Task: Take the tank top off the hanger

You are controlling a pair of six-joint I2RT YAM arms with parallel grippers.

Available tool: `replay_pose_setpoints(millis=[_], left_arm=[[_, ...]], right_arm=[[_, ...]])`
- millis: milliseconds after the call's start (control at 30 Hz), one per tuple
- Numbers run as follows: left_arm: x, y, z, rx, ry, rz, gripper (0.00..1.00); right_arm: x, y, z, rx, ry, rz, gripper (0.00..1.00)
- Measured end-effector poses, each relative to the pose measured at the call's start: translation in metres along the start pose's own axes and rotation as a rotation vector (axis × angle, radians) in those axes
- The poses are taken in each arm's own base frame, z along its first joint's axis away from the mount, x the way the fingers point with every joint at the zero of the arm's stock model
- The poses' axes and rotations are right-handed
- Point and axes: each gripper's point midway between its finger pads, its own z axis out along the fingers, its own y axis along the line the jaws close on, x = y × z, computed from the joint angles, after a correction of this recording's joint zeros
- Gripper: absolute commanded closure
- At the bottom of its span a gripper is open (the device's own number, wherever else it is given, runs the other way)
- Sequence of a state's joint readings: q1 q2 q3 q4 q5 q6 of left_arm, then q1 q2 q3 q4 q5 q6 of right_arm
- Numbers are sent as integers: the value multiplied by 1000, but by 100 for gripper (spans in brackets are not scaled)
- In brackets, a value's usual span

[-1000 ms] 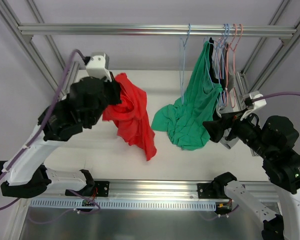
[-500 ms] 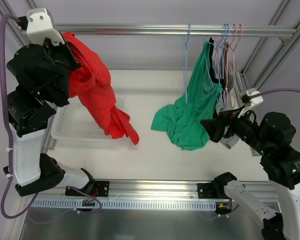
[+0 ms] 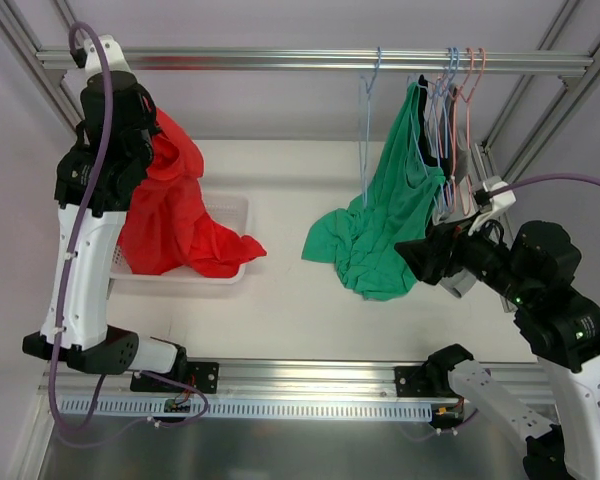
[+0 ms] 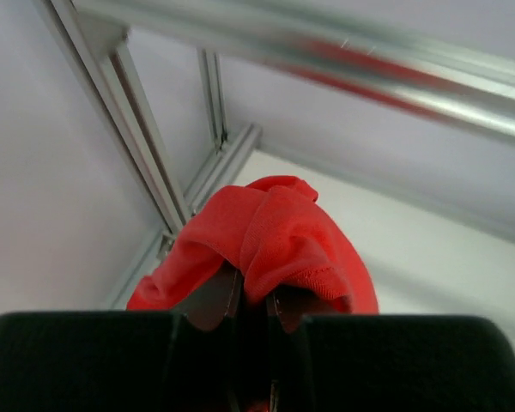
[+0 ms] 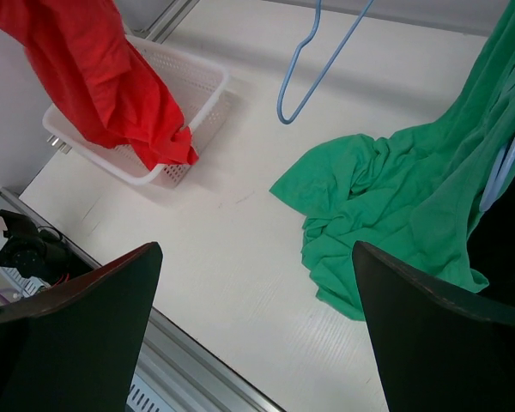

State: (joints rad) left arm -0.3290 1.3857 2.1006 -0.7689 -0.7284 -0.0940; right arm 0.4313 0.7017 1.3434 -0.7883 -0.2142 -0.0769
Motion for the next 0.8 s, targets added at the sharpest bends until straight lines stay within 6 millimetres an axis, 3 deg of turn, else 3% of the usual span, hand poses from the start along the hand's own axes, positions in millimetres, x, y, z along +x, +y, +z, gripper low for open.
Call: replay_pose_setpoints(millis=[167, 267, 400, 533, 567, 600, 633, 667, 800], left_arm=[[91, 9, 52, -26, 236, -65, 100], [151, 0, 64, -14, 385, -95, 100], [238, -11, 60, -13, 578, -122, 100], [312, 0, 40, -83, 729, -144, 100], [325, 5, 33, -104, 752, -156, 91], [330, 8, 28, -115, 761, -163, 75], [333, 11, 23, -122, 763, -166, 53], [331, 12, 20, -123, 756, -176, 4], [307, 7, 17, -67, 693, -224, 1]], right_arm=[[11, -1, 7, -10, 26, 16, 1], [20, -3, 14, -12, 48, 26, 1], [33, -5, 19, -15, 78, 40, 0], [38, -6, 23, -16, 89, 45, 0], [38, -6, 24, -13, 90, 46, 1], [38, -7, 24, -11, 91, 48, 1], [38, -8, 25, -6, 90, 51, 1], [38, -9, 26, 2, 92, 52, 1], [28, -20, 32, 71, 102, 53, 0]])
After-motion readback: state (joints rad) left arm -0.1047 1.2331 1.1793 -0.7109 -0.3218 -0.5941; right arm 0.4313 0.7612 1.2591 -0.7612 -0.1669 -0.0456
